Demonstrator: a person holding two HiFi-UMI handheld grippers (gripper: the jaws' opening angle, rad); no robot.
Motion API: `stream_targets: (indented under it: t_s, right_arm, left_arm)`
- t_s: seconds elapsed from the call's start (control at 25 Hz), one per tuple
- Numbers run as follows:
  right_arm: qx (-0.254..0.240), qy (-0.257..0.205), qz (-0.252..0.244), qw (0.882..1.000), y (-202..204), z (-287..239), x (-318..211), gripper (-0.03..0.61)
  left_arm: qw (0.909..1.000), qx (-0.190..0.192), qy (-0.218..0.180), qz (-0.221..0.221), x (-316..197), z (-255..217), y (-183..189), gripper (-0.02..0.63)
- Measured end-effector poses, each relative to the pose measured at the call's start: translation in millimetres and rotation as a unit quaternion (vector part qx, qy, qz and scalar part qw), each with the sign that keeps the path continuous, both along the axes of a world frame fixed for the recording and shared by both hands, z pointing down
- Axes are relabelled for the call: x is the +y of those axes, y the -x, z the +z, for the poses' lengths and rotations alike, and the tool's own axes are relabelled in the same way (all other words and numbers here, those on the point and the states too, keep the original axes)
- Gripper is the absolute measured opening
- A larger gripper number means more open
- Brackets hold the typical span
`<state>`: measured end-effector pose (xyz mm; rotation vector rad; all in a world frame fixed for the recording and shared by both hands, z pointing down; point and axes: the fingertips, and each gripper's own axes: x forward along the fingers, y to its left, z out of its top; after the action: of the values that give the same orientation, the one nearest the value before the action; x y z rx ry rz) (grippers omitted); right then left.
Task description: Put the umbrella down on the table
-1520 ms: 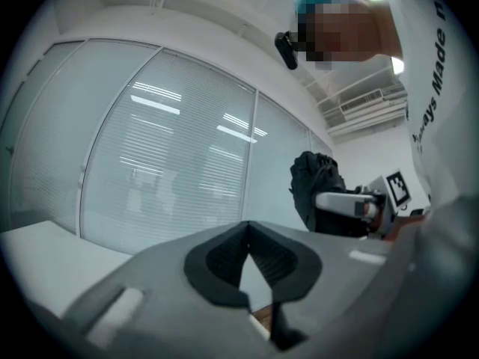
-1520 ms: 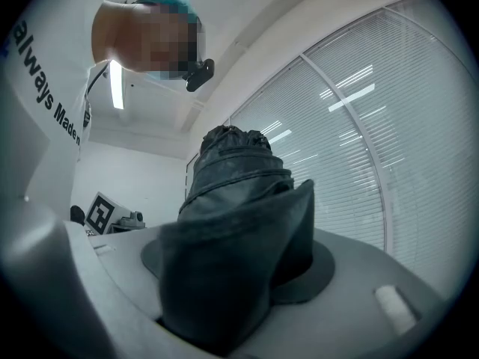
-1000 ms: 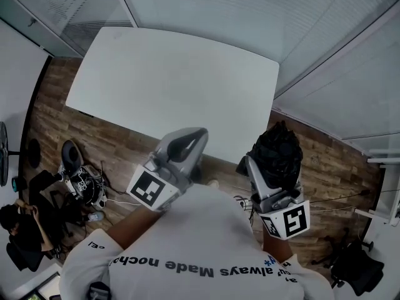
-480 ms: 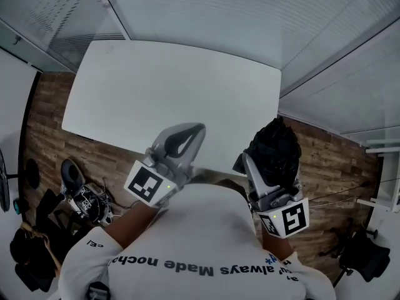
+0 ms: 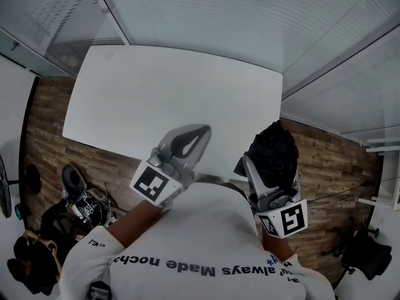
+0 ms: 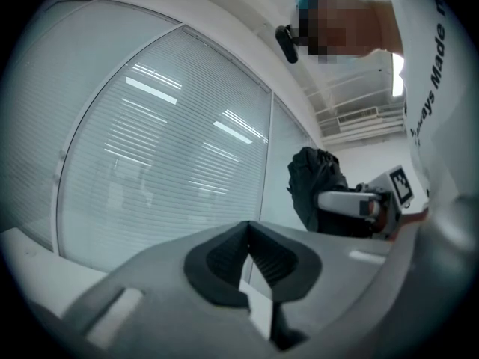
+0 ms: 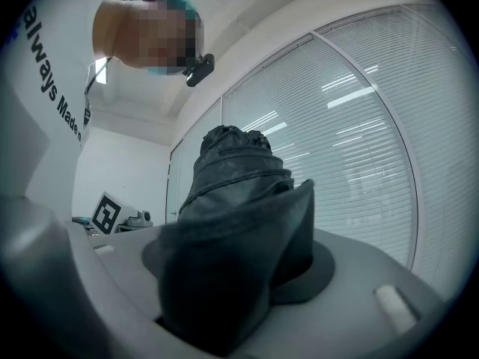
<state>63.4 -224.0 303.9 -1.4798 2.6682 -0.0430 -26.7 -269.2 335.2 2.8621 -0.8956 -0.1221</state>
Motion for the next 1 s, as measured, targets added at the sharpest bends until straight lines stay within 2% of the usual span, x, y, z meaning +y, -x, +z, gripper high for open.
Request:
stream_targets:
  t_s: [0.16, 0.48, 1.0]
  right_arm:
    - [0.004, 0.016, 0.004, 1.0, -4, 8, -8, 0.256]
    - [0.021, 0.086, 0.0, 0.996, -5, 58, -32, 0.256]
    - [0.074, 0.207, -0.006, 0.976, -10, 155, -57, 0.255]
  left_arm:
    - [1.0, -0.003, 0.002, 0.002, -7, 5, -2, 0.002]
    - [0.9999, -0.003, 0.012, 0.006, -14, 13, -4, 0.003]
    - [0.9998, -0.006, 0.019, 0.008, -13, 19, -2, 0.003]
